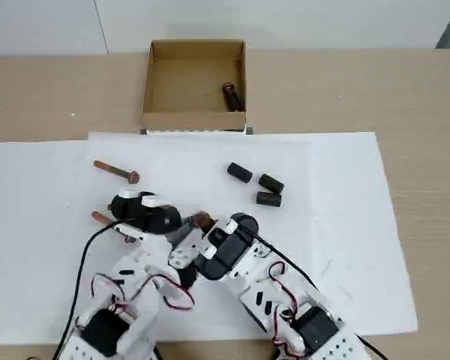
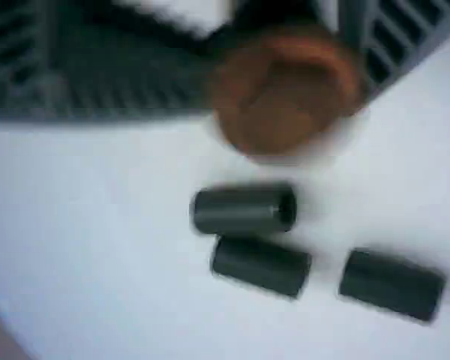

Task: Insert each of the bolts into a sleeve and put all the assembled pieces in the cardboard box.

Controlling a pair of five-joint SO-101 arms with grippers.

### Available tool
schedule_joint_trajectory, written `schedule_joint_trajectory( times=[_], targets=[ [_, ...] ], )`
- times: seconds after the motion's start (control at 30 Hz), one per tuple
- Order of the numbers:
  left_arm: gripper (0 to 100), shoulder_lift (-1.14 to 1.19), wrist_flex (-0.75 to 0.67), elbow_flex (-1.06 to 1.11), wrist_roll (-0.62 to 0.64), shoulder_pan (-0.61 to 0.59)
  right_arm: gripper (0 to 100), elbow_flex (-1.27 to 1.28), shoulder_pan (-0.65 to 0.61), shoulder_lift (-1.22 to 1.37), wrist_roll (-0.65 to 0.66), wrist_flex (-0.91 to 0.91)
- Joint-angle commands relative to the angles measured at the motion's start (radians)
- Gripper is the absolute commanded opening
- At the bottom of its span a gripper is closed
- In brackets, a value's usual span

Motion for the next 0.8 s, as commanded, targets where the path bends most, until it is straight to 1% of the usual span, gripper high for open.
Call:
schedule_joint_trajectory(
  times=[0.0,0.33,0.53,0.6,0.67,0.77],
  targets=[
    [28,-0.006,0.014,-0.012,-0.052,-0.037,0.2,-0.048,-0.007,-0.01,0.009,-0.035],
    [29,-0.002,0.021,-0.134,-0.055,-0.044,0.2,-0.026,-0.007,-0.013,0.006,-0.036],
    [28,-0.002,0.071,-0.24,-0.057,-0.046,0.2,-0.026,-0.007,-0.013,0.006,-0.036],
    [23,-0.002,0.077,-0.259,-0.057,-0.061,0.2,-0.028,-0.007,-0.013,0.006,-0.035],
    [15,-0.003,0.072,-0.266,-0.058,-0.092,0.2,-0.028,0.001,-0.013,0.006,-0.035],
    [1,-0.005,0.069,-0.268,-0.06,-0.14,0.2,-0.026,0.051,-0.013,0.003,-0.035]
  ],
)
